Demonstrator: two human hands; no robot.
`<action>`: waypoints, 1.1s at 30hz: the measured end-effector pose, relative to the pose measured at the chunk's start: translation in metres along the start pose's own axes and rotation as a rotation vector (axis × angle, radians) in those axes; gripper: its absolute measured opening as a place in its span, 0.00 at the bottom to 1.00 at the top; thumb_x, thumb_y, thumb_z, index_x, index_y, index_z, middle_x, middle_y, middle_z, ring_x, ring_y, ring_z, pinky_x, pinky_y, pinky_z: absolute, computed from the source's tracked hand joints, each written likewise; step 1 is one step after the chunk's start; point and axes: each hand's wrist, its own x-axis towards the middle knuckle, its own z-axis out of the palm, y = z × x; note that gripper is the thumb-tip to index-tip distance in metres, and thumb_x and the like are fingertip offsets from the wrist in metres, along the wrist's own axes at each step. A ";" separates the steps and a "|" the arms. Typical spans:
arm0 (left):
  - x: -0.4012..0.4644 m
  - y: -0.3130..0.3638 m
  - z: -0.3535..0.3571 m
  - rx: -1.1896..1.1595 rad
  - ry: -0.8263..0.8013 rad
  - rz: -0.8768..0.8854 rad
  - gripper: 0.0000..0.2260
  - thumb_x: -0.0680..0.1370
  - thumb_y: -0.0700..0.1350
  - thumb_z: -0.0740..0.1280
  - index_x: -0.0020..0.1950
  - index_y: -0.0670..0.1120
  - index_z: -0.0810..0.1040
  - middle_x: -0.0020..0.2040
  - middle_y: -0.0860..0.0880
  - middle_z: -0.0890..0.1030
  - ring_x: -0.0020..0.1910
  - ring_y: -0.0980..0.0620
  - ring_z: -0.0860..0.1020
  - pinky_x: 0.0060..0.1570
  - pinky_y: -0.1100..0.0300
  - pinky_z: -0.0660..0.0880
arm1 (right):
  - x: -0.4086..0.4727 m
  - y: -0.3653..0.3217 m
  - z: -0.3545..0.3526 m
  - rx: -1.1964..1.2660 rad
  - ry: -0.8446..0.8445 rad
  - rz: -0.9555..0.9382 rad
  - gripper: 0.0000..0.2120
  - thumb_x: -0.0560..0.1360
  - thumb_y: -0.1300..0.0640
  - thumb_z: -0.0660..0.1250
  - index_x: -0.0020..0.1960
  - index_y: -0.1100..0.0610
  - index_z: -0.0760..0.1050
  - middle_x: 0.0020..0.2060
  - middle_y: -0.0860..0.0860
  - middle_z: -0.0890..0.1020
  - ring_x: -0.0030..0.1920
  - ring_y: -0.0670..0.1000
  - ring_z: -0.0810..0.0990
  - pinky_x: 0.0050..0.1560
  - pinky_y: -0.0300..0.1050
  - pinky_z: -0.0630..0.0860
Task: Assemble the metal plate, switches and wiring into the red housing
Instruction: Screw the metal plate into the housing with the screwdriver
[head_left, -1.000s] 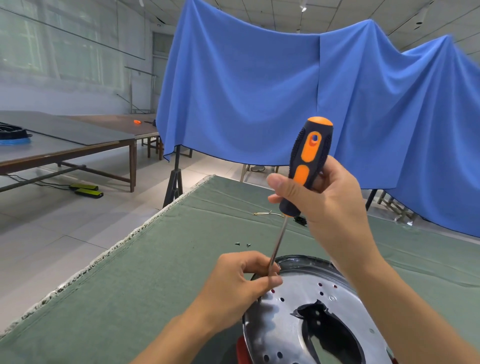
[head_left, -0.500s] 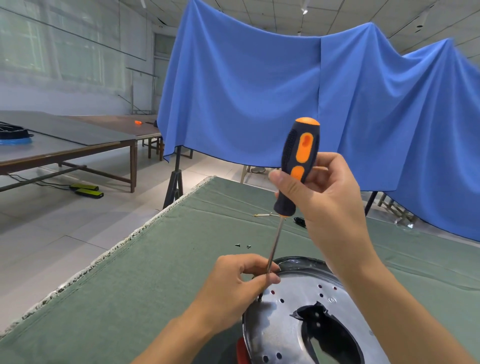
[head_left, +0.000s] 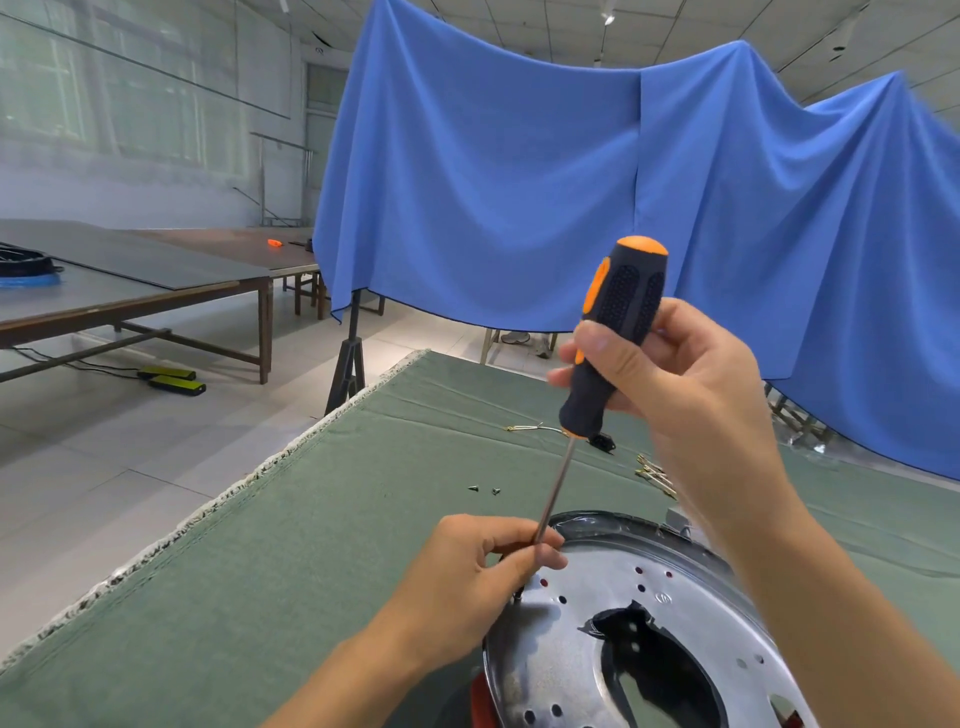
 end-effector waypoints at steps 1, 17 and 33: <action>0.000 0.001 0.001 0.020 0.010 0.020 0.08 0.75 0.42 0.71 0.44 0.56 0.83 0.42 0.57 0.85 0.45 0.55 0.83 0.52 0.57 0.78 | 0.000 0.002 0.001 -0.047 0.065 -0.016 0.21 0.60 0.48 0.75 0.45 0.58 0.73 0.33 0.49 0.81 0.35 0.53 0.83 0.37 0.44 0.81; 0.001 -0.003 0.002 -0.008 0.033 0.031 0.04 0.74 0.38 0.71 0.40 0.42 0.85 0.45 0.59 0.84 0.49 0.53 0.82 0.52 0.55 0.78 | 0.004 -0.004 -0.001 -0.204 0.066 -0.006 0.24 0.59 0.45 0.74 0.44 0.61 0.70 0.32 0.56 0.78 0.31 0.53 0.84 0.34 0.51 0.81; -0.002 0.004 0.003 -0.049 0.044 -0.040 0.05 0.74 0.34 0.70 0.39 0.37 0.84 0.41 0.56 0.85 0.48 0.52 0.81 0.52 0.46 0.77 | -0.001 -0.001 -0.001 -0.319 0.134 -0.036 0.19 0.63 0.47 0.79 0.43 0.55 0.74 0.36 0.53 0.83 0.40 0.58 0.82 0.44 0.62 0.79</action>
